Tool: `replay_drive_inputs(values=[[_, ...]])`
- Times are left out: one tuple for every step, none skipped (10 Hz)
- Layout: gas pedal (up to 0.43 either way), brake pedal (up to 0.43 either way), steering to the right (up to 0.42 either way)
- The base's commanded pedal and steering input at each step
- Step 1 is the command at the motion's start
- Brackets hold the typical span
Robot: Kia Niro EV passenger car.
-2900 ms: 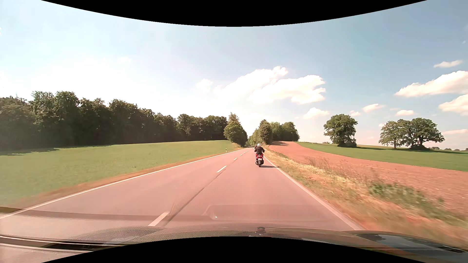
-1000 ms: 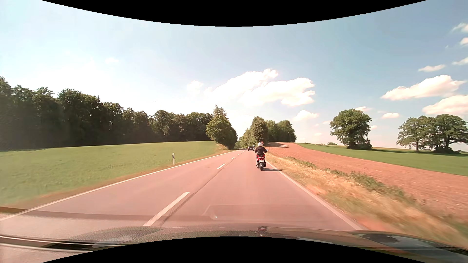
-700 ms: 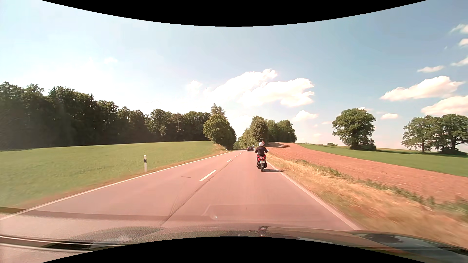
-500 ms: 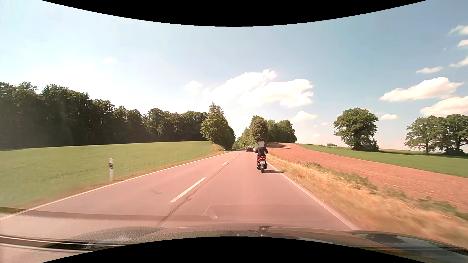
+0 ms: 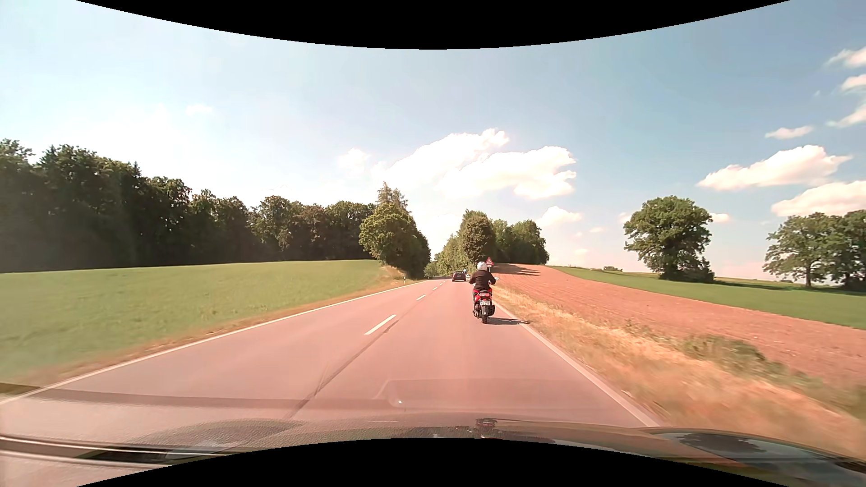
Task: Follow the waypoints while adhering to traffic rules and regulations
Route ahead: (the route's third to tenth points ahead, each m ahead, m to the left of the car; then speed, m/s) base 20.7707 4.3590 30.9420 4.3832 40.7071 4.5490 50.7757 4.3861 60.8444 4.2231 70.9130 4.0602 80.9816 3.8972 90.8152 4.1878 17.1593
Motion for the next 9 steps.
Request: replay_drive_inputs(values=[[0.000, 0.189, 0.001], [0.000, 0.262, 0.001], [0.000, 0.287, 0.000], [0.000, 0.305, -0.002], [0.000, 0.317, -0.003], [0.000, 0.323, -0.002], [0.000, 0.323, -0.002], [0.000, 0.323, -0.002], [0.000, 0.323, -0.001]])
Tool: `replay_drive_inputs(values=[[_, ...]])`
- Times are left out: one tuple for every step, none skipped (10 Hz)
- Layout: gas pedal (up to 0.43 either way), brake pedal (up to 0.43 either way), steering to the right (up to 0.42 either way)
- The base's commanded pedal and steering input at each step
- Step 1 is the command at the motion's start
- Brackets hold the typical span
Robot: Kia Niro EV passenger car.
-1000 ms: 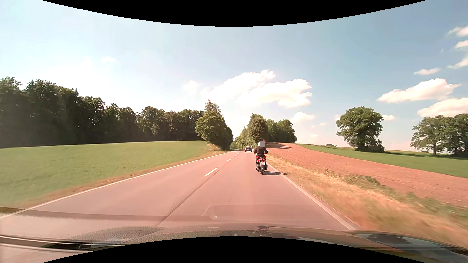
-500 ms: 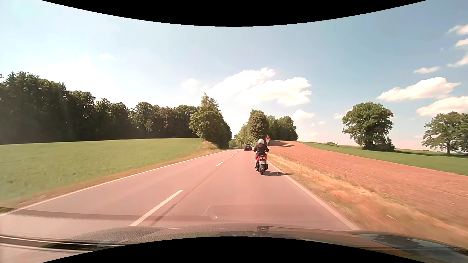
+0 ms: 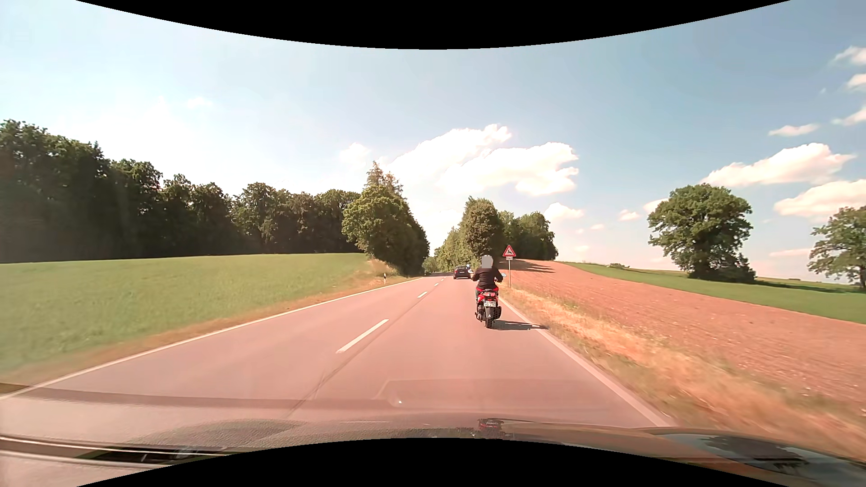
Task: Follow the waypoints while adhering to traffic rules and regulations
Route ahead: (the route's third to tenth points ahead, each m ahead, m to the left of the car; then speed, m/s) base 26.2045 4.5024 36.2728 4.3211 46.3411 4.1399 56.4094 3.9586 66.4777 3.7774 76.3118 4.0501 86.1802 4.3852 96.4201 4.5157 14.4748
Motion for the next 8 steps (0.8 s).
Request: replay_drive_inputs(values=[[0.000, 0.323, 0.000], [0.000, 0.323, 0.001], [0.000, 0.323, 0.002], [0.000, 0.317, 0.003], [0.000, 0.311, 0.005], [0.000, 0.293, 0.006], [0.000, 0.280, 0.008], [0.000, 0.262, 0.008]])
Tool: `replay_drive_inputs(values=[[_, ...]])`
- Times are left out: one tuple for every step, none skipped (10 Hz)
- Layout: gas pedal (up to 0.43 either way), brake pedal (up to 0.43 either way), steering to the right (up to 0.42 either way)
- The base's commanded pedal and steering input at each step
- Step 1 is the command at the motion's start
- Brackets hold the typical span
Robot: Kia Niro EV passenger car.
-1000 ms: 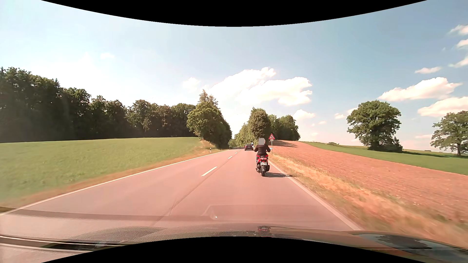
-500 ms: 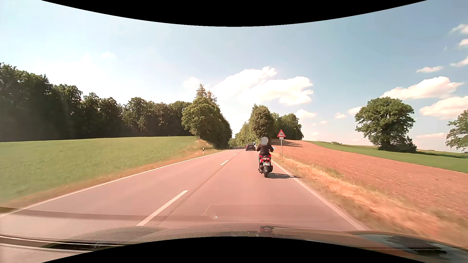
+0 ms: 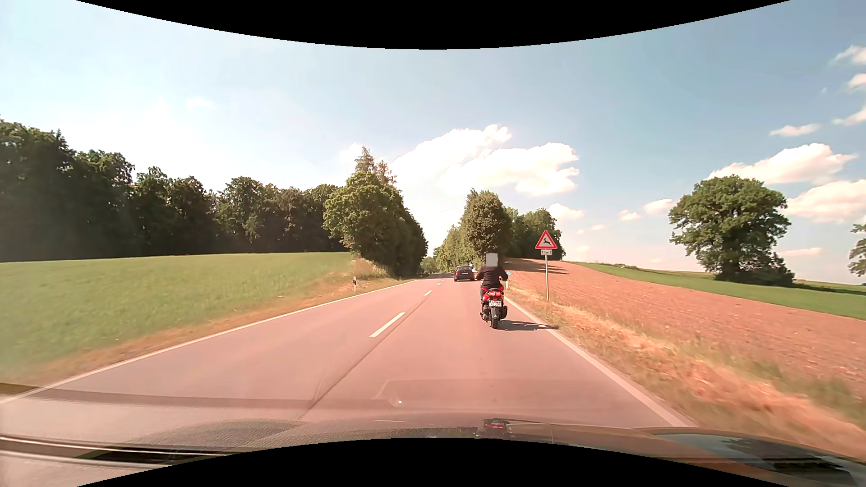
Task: Follow the waypoints while adhering to traffic rules and regulations
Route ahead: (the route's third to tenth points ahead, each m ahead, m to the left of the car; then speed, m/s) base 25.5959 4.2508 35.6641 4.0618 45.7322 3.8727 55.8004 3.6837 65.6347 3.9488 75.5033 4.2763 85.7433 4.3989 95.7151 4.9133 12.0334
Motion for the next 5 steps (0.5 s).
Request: replay_drive_inputs(values=[[0.000, 0.238, 0.009], [0.000, 0.183, 0.008], [0.000, 0.055, 0.008], [0.000, 0.012, 0.008], [0.000, 0.012, 0.008]])
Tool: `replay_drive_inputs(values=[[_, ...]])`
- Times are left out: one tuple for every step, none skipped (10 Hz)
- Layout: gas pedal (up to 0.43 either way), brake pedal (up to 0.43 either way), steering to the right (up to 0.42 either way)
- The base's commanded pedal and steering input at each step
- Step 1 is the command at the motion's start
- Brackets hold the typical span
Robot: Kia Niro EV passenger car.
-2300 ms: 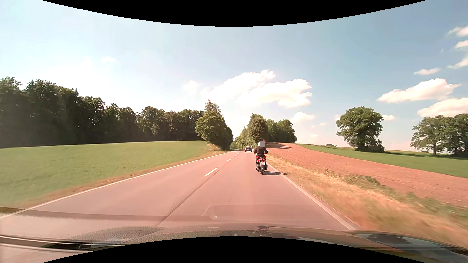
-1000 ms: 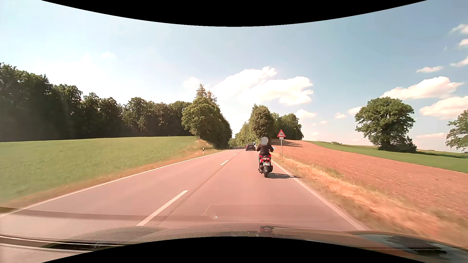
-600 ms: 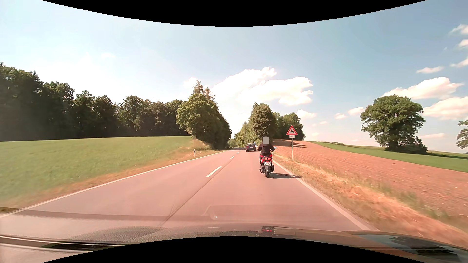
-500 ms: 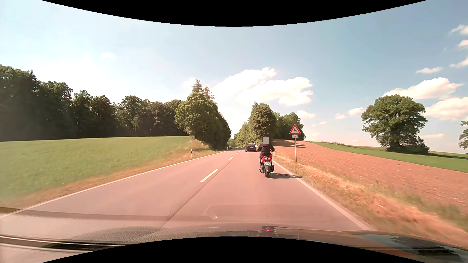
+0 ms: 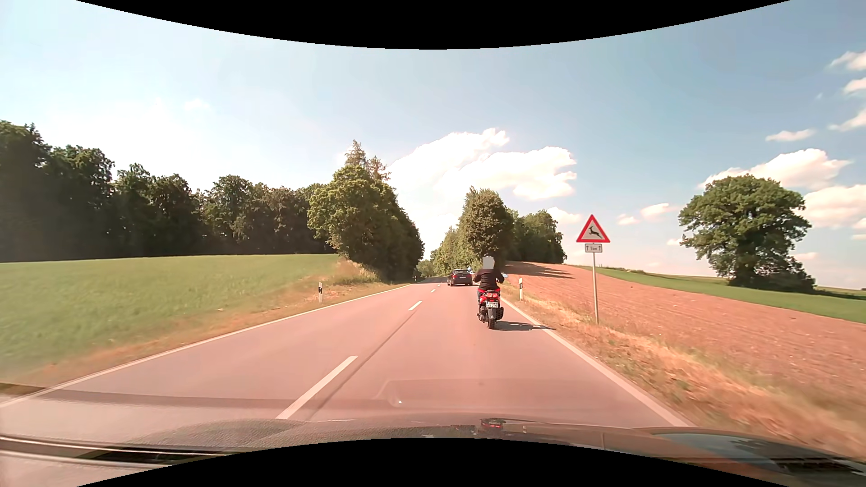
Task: Follow the waypoints while adhering to traffic rules and regulations
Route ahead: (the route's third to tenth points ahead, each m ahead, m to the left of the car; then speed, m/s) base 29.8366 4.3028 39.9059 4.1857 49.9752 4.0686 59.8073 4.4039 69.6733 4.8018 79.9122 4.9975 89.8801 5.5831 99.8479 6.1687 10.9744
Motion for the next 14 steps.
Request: replay_drive_inputs(values=[[0.000, 0.012, 0.008], [0.000, 0.012, 0.008], [0.067, 0.012, 0.007], [0.098, 0.012, 0.006], [0.110, 0.012, 0.005], [0.118, 0.012, 0.005], [0.130, 0.012, 0.005], [0.138, 0.012, 0.005], [0.150, 0.012, 0.005], [0.157, 0.012, 0.004], [0.169, 0.012, 0.005], [0.169, 0.012, 0.004], [0.169, 0.012, 0.005], [0.169, 0.012, 0.004]])
